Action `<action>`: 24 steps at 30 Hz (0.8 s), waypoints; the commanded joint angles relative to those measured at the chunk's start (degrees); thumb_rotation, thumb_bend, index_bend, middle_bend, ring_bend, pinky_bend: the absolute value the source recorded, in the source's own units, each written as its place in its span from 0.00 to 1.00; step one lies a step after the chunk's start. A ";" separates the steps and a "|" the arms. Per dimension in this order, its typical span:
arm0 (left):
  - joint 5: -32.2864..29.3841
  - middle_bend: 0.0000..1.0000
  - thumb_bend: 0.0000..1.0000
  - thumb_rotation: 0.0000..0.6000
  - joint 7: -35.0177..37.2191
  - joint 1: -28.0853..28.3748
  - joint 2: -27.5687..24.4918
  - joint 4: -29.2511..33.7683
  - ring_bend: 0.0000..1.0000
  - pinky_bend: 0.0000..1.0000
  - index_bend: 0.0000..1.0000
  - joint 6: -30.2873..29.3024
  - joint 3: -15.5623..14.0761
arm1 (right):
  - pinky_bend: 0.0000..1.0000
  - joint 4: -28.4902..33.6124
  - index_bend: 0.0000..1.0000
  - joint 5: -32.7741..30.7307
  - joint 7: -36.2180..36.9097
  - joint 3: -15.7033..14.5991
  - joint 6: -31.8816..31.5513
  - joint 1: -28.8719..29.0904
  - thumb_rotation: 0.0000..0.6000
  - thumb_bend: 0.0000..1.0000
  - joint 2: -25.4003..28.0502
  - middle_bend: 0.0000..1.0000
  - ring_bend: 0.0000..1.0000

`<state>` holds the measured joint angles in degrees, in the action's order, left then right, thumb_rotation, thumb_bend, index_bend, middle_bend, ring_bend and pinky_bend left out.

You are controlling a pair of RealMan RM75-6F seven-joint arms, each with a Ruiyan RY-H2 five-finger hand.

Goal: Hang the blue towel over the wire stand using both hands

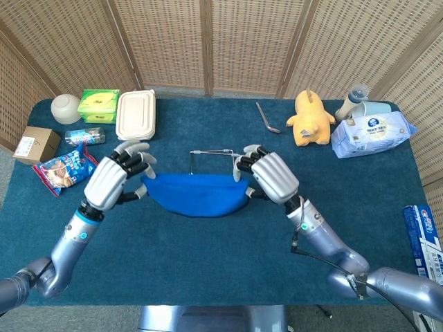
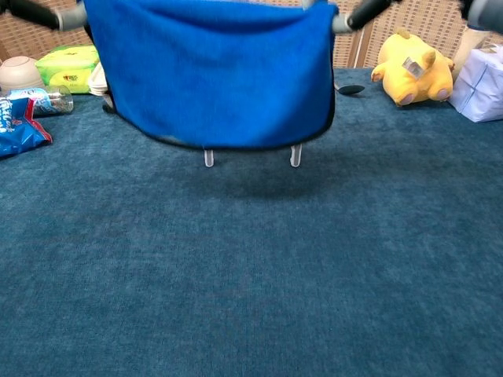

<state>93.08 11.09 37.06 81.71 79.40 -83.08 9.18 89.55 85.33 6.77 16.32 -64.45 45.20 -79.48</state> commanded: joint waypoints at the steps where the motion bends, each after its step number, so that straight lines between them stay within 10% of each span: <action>1: -2.25 0.42 0.55 1.00 0.69 1.29 -1.02 0.69 0.25 0.19 0.80 2.02 2.16 | 0.29 -0.12 0.99 -2.22 0.27 1.74 2.65 1.87 1.00 0.41 1.42 0.52 0.46; 24: -12.83 0.42 0.55 1.00 2.82 8.87 2.36 -2.25 0.25 0.17 0.80 9.12 12.81 | 0.29 -11.83 0.99 -9.70 5.16 7.36 11.87 10.22 1.00 0.40 1.87 0.52 0.46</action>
<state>80.46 13.96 45.71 83.87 77.38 -74.16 21.78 78.40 75.99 11.66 23.46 -53.14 54.90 -77.48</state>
